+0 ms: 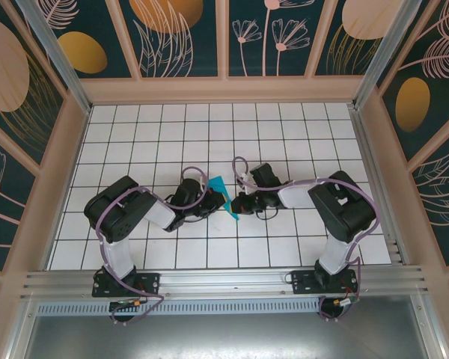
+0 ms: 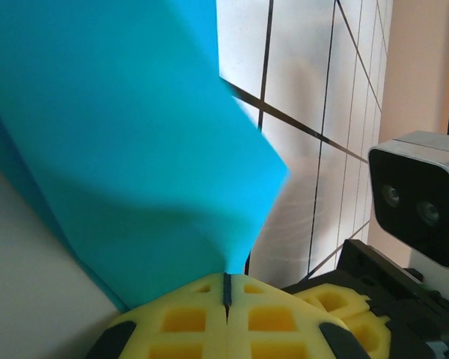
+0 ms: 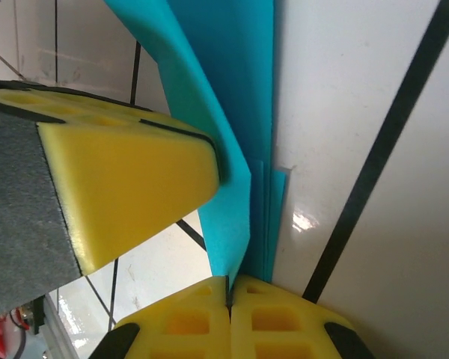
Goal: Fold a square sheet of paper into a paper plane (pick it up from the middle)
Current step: Fold the wing for the fifth time at the center of the table.
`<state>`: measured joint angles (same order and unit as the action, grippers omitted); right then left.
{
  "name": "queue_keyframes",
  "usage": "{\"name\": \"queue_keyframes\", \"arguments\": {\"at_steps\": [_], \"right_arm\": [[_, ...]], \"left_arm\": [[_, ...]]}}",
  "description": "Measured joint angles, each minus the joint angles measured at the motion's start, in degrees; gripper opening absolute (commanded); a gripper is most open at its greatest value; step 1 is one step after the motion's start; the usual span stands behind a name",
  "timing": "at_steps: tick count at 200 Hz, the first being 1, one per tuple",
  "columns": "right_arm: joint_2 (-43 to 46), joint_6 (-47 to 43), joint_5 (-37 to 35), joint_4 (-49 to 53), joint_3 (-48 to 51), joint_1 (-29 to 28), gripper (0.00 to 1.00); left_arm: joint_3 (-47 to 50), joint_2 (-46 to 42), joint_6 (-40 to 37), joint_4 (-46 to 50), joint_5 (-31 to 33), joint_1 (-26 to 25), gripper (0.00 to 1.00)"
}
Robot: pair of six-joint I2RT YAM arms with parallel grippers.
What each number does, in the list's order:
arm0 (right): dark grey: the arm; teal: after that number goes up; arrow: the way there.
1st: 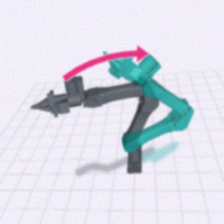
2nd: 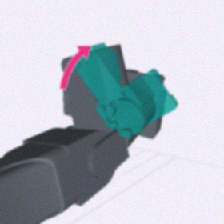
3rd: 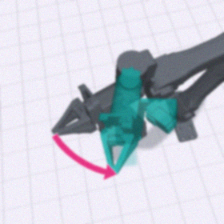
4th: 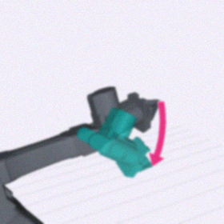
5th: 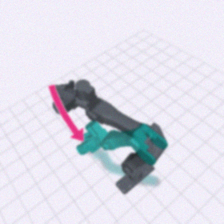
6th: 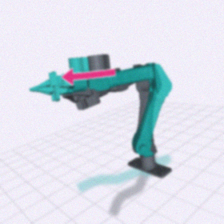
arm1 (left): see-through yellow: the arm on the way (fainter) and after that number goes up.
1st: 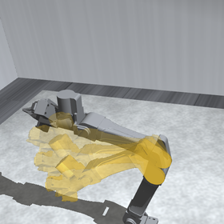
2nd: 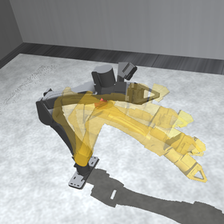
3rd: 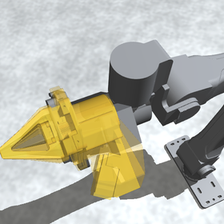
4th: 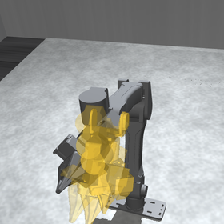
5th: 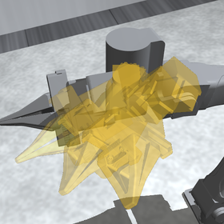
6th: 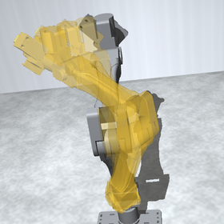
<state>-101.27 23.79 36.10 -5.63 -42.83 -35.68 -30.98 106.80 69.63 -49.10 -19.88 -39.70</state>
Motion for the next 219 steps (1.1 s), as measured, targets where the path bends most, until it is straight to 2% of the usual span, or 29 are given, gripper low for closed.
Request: {"name": "queue_keyframes", "arguments": {"at_steps": [42, 77, 103, 135, 182, 219], "right_arm": [[-0.1, -1.4, -2.7, 2.6, -1.8, -1.4, 0.07], [0.7, -1.4, -3.0, 3.3, -1.8, -1.4, 0.18], [2.6, -1.2, -2.9, 5.4, -1.8, -0.8, 0.22], [3.9, -1.2, -2.8, 6.8, -1.8, -0.4, 0.21], [3.9, -1.0, -1.9, 7.7, -1.6, -0.4, 0.10], [3.5, -1.0, -1.7, 7.6, -1.4, -0.4, 0.07]], "left_arm": [[-0.8, 0.0, -0.5, 1.6, 0.0, 0.0, 0.03], [-1.0, -0.2, -0.7, 2.3, 0.0, 0.0, 0.02], [-1.0, -0.2, -0.9, 2.3, 0.0, 0.0, 0.02], [-1.0, -0.2, -1.0, 2.3, 0.0, 0.0, 0.02], [-1.0, -0.2, -1.0, 2.2, 0.0, 0.0, 0.02], [-0.8, -0.2, -1.0, 1.8, 0.0, 0.0, 0.02]]}}
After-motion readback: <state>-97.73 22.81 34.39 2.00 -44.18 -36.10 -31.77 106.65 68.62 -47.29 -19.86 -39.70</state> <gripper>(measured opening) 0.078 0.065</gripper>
